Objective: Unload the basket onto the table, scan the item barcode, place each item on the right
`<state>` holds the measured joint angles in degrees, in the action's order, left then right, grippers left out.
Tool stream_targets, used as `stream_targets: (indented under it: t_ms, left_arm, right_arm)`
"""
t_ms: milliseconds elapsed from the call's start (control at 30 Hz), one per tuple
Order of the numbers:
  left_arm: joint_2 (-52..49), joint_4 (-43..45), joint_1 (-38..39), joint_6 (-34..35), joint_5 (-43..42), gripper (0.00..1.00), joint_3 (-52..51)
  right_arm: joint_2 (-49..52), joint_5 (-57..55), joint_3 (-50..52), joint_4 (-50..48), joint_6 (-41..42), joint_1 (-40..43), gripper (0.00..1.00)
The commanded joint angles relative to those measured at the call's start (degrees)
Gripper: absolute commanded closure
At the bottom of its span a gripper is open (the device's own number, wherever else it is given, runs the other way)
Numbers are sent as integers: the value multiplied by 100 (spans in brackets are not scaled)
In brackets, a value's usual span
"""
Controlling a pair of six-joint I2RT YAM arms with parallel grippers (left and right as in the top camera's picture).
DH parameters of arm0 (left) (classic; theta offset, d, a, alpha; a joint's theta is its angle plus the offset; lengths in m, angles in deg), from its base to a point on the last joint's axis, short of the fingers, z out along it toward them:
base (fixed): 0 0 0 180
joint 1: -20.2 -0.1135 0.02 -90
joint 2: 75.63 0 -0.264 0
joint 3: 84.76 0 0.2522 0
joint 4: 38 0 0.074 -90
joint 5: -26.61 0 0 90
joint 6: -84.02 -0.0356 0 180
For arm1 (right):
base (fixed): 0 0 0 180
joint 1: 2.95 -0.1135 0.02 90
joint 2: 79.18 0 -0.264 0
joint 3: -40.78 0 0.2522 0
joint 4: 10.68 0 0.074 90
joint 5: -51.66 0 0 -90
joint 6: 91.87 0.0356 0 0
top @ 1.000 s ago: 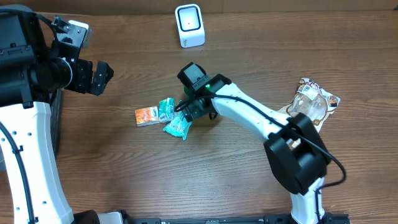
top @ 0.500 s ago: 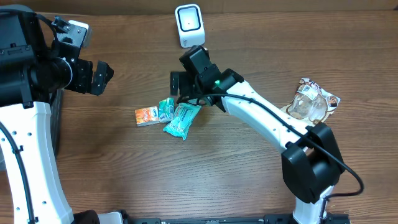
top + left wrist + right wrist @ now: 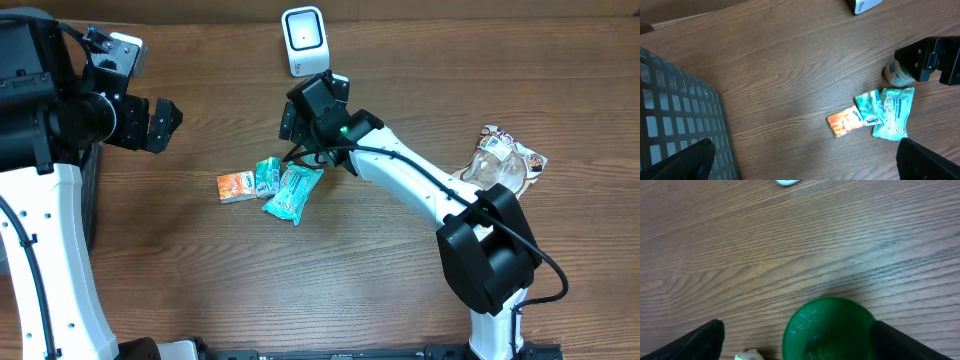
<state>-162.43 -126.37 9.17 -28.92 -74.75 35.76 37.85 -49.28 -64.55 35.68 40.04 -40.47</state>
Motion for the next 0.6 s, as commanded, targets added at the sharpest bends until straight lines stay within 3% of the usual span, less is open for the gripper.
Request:
stream_targets:
  t_ms: [0,567]
  left_arm:
    - [24,-2,-20,-129,-22,0,114]
    - [24,-13,-20,-129,-22,0,114]
  right_arm:
    - [269,72,11,122,-20,15,7]
    - [-271,284,-953,1193,-1480,11,0]
